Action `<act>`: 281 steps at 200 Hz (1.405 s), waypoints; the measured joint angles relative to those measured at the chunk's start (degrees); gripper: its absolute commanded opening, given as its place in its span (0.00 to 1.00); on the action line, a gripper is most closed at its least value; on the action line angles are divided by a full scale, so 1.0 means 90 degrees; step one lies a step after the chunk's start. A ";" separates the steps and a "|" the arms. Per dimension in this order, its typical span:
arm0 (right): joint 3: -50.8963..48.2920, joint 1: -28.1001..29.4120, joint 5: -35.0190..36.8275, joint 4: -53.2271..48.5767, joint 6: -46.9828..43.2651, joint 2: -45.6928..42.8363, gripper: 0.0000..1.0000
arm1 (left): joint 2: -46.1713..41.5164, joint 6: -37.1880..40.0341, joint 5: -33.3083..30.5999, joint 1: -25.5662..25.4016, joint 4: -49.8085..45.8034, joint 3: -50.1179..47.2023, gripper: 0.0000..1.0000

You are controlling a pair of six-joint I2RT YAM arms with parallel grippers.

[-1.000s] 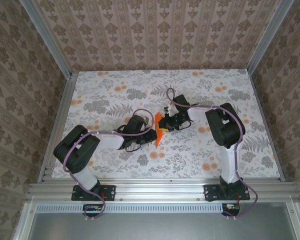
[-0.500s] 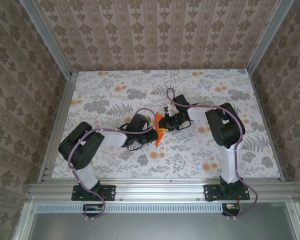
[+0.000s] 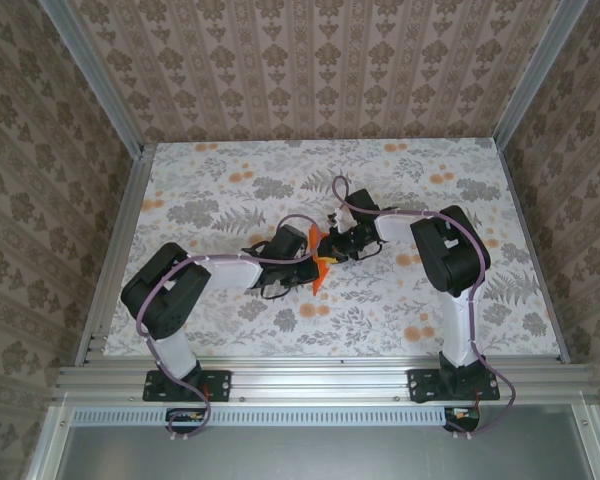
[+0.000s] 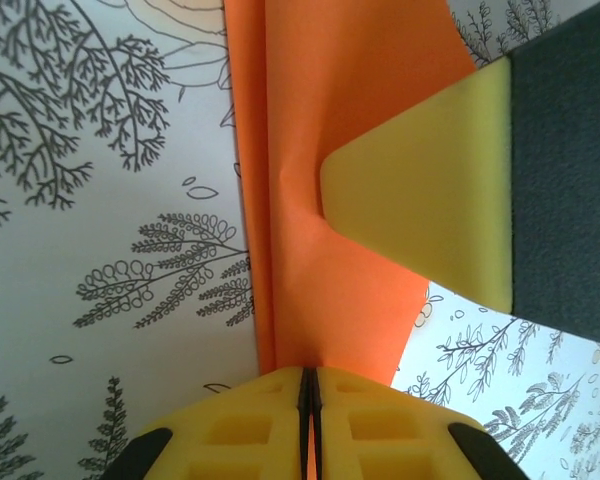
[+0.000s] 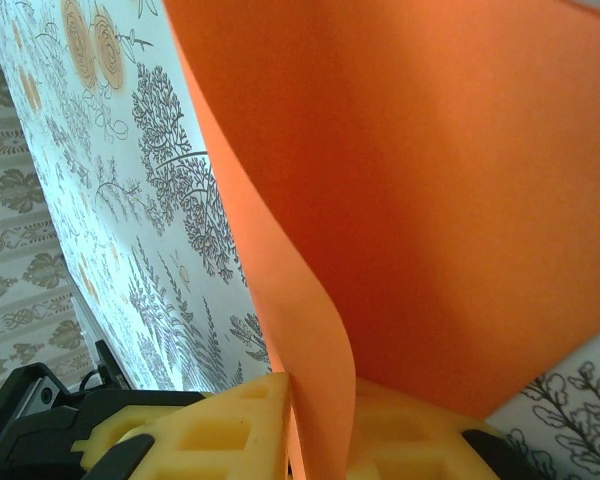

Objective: Fold a paper plane with a square sheet of paper (pick it up from the middle)
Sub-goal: Fold the wing for the fifth time at the center of the table.

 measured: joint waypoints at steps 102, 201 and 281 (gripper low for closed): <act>0.0032 0.0010 0.0044 -0.0063 -0.0046 0.0000 0.18 | -0.0639 0.0372 -0.1489 -0.0775 -0.1372 0.0517 0.41; 0.0036 0.0012 0.0044 -0.0070 -0.0046 0.0002 0.18 | 0.0624 0.0500 -0.3536 -0.1545 -0.3334 0.2127 0.33; 0.0041 0.0012 0.0044 -0.0085 -0.0046 0.0005 0.18 | 0.0940 0.0491 -0.3789 -0.1586 -0.3548 0.2312 0.20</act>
